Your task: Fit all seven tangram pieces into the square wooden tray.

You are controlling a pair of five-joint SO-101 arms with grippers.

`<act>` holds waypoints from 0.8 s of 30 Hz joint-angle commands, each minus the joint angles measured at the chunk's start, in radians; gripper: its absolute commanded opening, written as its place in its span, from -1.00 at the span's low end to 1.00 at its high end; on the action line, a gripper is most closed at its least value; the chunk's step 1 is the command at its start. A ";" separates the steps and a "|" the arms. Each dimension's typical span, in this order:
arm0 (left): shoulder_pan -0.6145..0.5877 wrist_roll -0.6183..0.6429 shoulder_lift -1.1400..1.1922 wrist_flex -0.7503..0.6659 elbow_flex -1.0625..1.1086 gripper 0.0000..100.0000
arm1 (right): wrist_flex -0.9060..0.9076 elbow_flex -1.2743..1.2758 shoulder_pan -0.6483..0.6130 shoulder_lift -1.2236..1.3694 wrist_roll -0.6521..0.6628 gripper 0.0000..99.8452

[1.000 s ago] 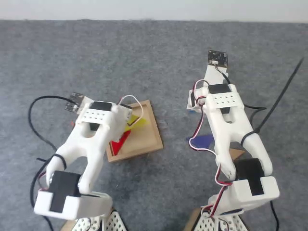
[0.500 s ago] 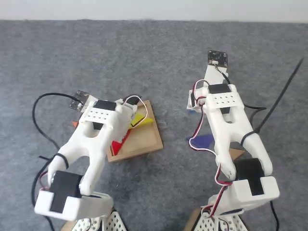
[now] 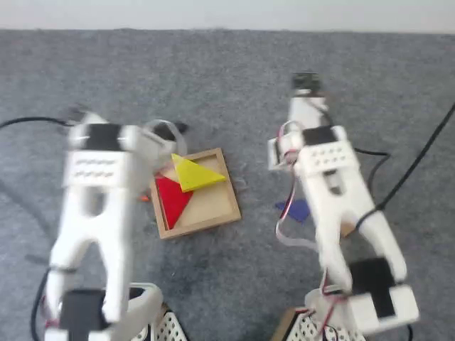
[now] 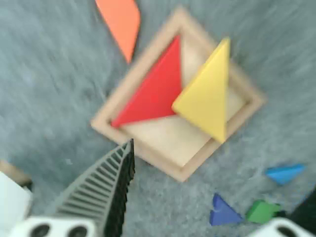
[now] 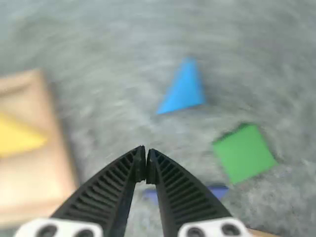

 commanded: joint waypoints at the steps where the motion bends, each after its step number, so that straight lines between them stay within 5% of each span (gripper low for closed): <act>1: -0.235 -0.281 -0.117 -0.017 -0.047 0.01 | -0.101 0.147 -0.127 -0.179 0.147 -0.99; 8: -0.414 -0.540 0.034 -0.222 0.117 0.01 | -0.269 0.299 -0.364 -0.180 0.310 -0.98; 24: -0.470 -0.746 0.516 -0.356 -0.074 -0.61 | -0.372 0.132 -0.423 0.142 0.373 -0.98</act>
